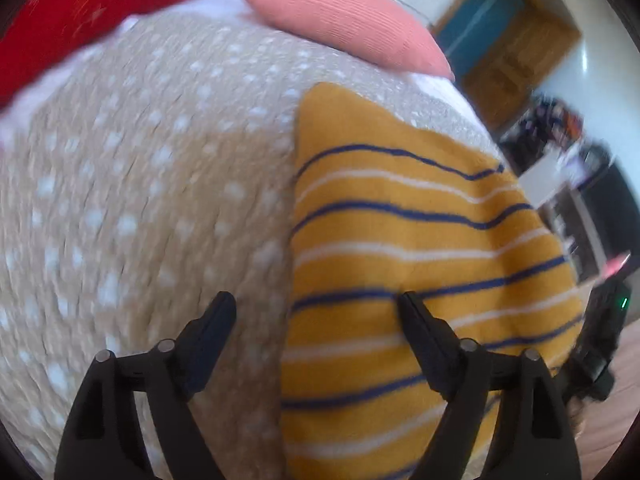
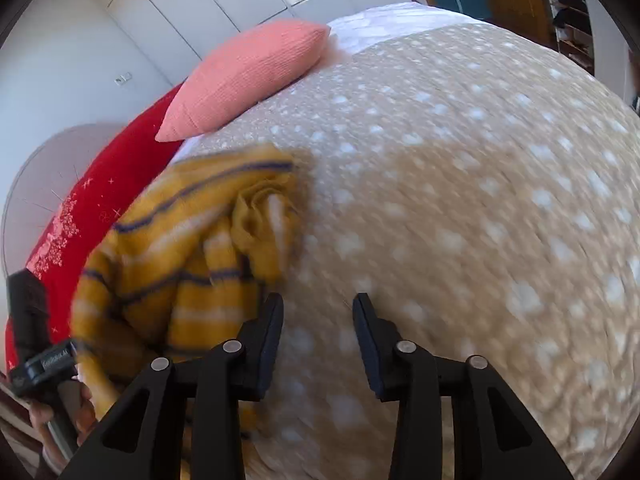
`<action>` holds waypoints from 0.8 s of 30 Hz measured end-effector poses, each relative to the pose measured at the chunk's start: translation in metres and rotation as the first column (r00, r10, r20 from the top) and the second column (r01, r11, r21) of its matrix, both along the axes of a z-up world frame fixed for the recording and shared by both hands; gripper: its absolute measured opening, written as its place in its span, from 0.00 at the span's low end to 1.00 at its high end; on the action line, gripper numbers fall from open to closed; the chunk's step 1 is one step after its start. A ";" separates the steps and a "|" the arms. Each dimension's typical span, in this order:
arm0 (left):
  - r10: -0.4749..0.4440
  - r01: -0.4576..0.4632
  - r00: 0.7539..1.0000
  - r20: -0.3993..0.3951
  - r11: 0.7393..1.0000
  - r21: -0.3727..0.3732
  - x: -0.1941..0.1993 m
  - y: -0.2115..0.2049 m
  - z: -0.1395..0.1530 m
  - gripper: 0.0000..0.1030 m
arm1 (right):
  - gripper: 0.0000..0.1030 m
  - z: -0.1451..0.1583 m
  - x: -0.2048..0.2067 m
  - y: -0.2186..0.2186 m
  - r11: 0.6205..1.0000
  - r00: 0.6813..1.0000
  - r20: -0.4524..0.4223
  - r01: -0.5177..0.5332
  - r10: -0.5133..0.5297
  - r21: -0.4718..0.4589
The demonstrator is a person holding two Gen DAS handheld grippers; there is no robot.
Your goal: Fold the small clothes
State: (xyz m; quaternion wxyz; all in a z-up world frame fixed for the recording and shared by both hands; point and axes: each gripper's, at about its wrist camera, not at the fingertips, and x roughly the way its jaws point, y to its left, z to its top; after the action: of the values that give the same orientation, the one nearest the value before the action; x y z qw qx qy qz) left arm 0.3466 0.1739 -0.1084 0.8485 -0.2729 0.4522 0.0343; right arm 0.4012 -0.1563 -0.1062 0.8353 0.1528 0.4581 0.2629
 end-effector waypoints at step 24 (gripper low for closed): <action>0.057 -0.088 0.987 0.151 0.974 0.208 -0.197 -0.017 0.062 0.88 | 0.10 0.000 -0.102 -0.016 0.997 1.000 -0.011 -0.021 0.022 0.073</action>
State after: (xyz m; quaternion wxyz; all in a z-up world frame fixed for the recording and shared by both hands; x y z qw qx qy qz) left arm 0.1499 0.1565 -0.0460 0.9015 -0.1983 0.3731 0.0939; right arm 0.2994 -0.1720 -0.1062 0.8236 0.1798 0.4548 0.2873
